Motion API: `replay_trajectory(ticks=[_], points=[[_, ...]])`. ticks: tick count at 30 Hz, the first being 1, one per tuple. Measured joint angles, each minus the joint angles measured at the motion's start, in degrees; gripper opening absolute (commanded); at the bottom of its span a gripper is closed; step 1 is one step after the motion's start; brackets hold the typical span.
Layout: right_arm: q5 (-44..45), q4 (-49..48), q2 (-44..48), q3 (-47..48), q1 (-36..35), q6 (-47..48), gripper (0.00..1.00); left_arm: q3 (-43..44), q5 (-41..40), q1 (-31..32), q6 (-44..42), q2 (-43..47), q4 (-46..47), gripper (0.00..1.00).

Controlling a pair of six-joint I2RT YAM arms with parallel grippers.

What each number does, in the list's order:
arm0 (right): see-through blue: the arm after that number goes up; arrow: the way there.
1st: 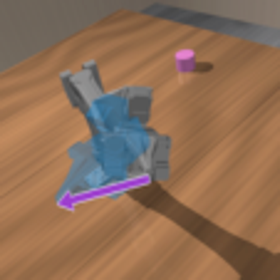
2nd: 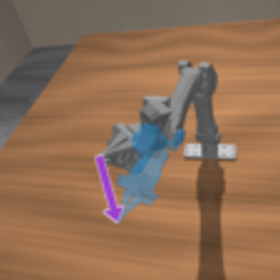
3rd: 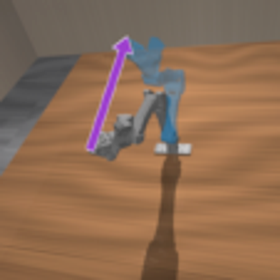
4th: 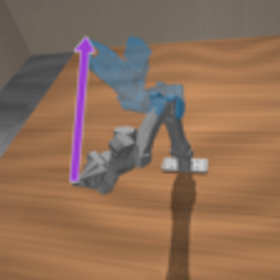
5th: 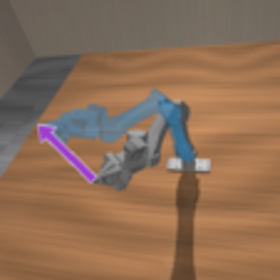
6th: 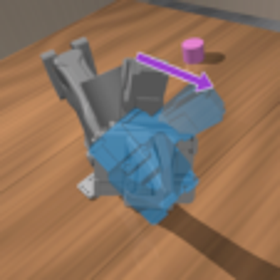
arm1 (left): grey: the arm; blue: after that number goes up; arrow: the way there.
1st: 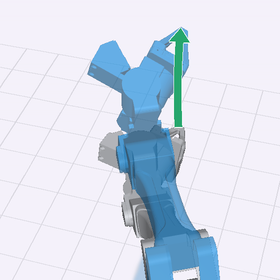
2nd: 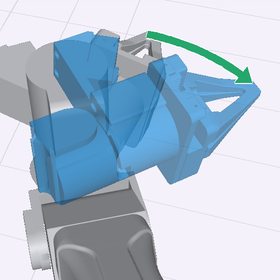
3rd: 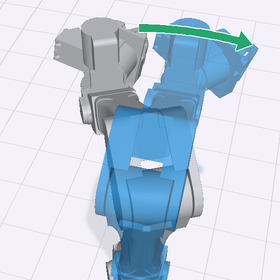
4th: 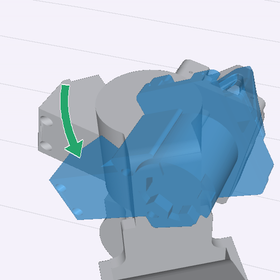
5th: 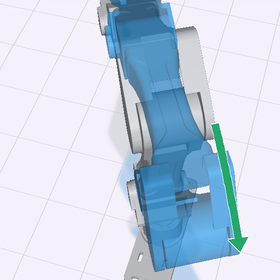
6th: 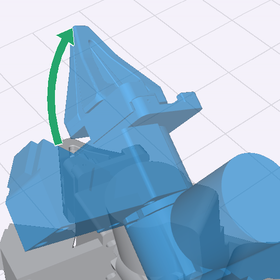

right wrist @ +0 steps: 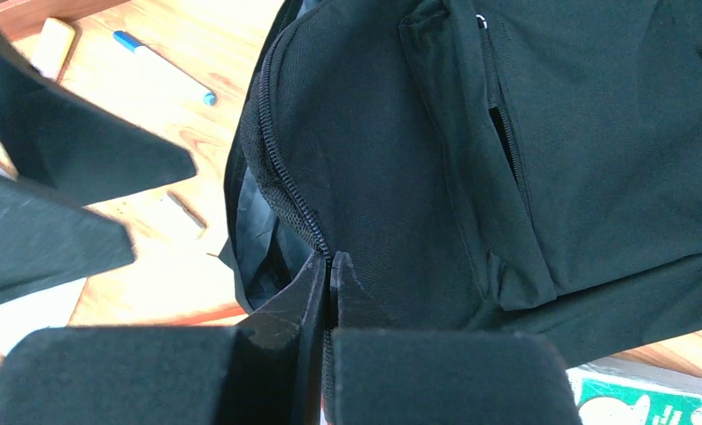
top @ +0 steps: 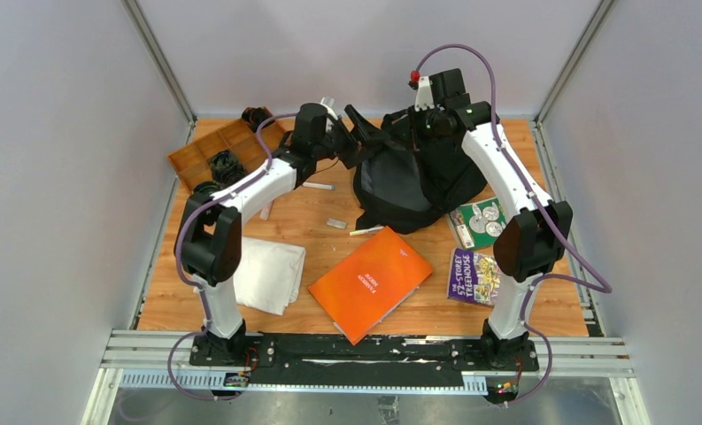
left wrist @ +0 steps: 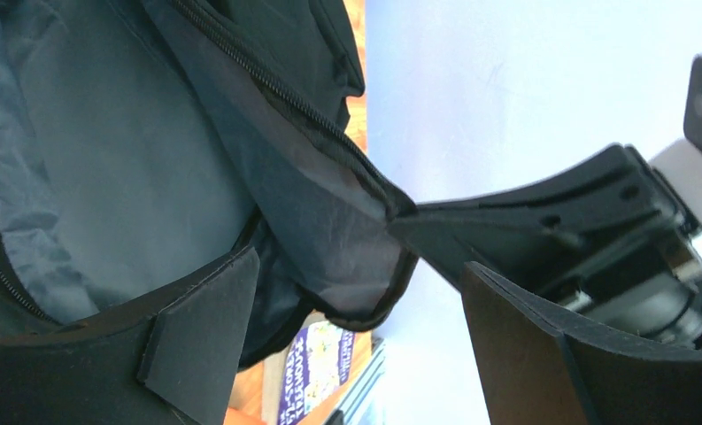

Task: Pack the student bag
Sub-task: Adjust the student bag at the center of the board.

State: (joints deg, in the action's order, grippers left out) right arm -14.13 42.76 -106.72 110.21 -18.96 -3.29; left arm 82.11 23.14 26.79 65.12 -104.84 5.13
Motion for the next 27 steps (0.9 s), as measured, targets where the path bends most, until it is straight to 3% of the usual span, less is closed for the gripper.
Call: replay_trajectory(ticks=[6, 11, 15, 18, 20, 21, 25, 27], points=[[-1.0, -0.2, 0.0, 0.0, 0.0, -0.2, 0.00, 3.8, -0.2, 0.0, 4.4, -5.2, 0.9, 0.89], [-1.4, -0.3, 0.0, -0.1, 0.0, -0.2, 0.00, 7.2, -0.4, -0.1, 6.4, -8.8, 0.9, 0.83], [-1.6, -0.3, -0.1, -0.2, 0.0, -0.3, 0.00, 10.8, -0.4, -0.1, 8.1, -12.0, 1.4, 0.66], [-2.0, -0.3, -0.1, -0.3, 0.0, -0.3, 0.02, 12.5, -0.4, -0.1, 9.3, -13.8, 1.6, 0.32], [-2.2, -0.5, -0.1, -0.5, 0.0, -0.3, 0.13, 13.5, -0.2, -0.1, 9.8, -15.0, 2.0, 0.07], [-2.2, -0.6, -0.1, -0.7, 0.0, -0.4, 0.20, 13.7, -0.2, -0.1, 10.2, -15.3, 2.2, 0.00], [-2.1, -1.0, 0.1, -2.4, 0.0, -0.6, 0.56, 14.4, 0.2, -0.1, 11.3, -16.1, 2.7, 0.00], [-1.6, -1.2, 0.8, -4.7, 0.0, -0.2, 0.64, 14.6, 0.2, -0.1, 11.9, -16.2, 3.3, 0.00]])
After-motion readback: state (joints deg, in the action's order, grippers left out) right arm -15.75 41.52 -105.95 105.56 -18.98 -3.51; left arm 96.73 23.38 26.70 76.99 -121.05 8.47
